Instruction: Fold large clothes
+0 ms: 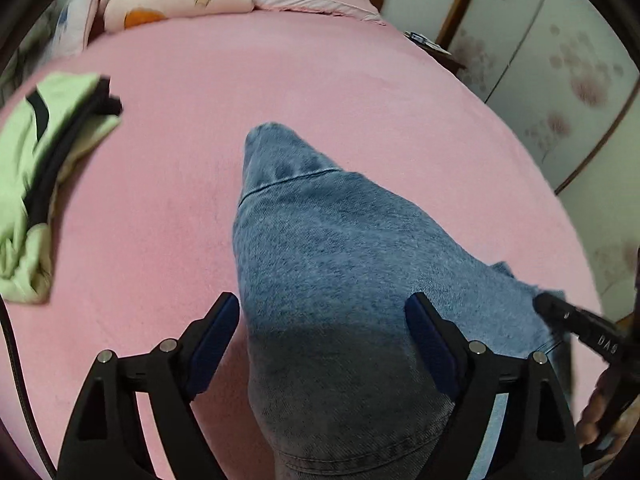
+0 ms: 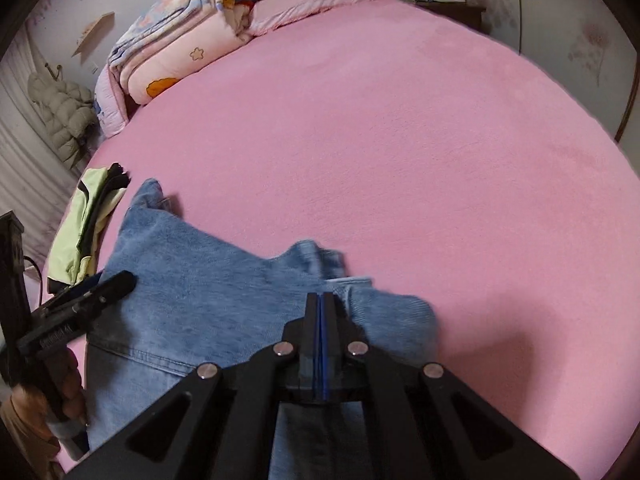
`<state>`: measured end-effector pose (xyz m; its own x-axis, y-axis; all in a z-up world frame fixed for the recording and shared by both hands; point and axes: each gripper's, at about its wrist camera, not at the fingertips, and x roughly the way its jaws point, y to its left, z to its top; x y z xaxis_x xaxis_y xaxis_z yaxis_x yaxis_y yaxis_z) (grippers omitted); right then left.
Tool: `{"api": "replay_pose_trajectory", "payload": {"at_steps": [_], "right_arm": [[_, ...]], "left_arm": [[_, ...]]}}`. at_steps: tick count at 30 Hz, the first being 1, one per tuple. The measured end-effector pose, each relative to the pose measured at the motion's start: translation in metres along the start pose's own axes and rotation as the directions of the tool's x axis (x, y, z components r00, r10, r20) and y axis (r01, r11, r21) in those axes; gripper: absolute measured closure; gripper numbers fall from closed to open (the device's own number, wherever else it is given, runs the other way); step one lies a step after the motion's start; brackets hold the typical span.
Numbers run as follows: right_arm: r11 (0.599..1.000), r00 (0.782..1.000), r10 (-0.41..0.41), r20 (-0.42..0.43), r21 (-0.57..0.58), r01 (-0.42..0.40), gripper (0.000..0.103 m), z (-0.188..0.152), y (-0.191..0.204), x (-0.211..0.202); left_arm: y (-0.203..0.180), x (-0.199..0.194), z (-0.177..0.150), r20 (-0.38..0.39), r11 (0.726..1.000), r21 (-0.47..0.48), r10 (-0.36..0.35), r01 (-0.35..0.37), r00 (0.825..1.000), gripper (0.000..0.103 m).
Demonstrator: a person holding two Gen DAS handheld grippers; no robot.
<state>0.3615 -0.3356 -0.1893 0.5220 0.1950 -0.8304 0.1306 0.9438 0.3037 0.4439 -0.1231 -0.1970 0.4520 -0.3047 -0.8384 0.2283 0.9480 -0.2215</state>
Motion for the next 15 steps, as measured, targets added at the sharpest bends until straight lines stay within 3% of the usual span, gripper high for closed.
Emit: {"api": "replay_pose_trajectory", "payload": {"at_steps": [6,8,10,15], "right_arm": [[0.998,0.998,-0.060,0.008,0.010,0.060,0.097,0.002,-0.005,-0.019],[0.999,0.999,-0.047,-0.002,0.016,0.047,0.090,0.001,-0.008,-0.031],[0.999,0.999,-0.034,-0.003,0.011,0.034,0.071,-0.003,-0.009,-0.046],[0.999,0.999,0.028,0.015,0.018,-0.028,0.054,-0.013,-0.005,-0.095]], "left_arm": [[-0.010,-0.023,-0.005,0.037,0.997,0.044,0.064,-0.066,0.997,0.018],[-0.013,-0.038,-0.006,0.044,0.996,0.066,0.053,-0.056,0.998,0.018],[-0.020,-0.059,-0.006,0.066,0.994,0.096,0.053,-0.059,0.996,0.018],[-0.035,-0.124,-0.009,0.064,0.985,0.168,0.032,-0.043,0.997,0.009]]}}
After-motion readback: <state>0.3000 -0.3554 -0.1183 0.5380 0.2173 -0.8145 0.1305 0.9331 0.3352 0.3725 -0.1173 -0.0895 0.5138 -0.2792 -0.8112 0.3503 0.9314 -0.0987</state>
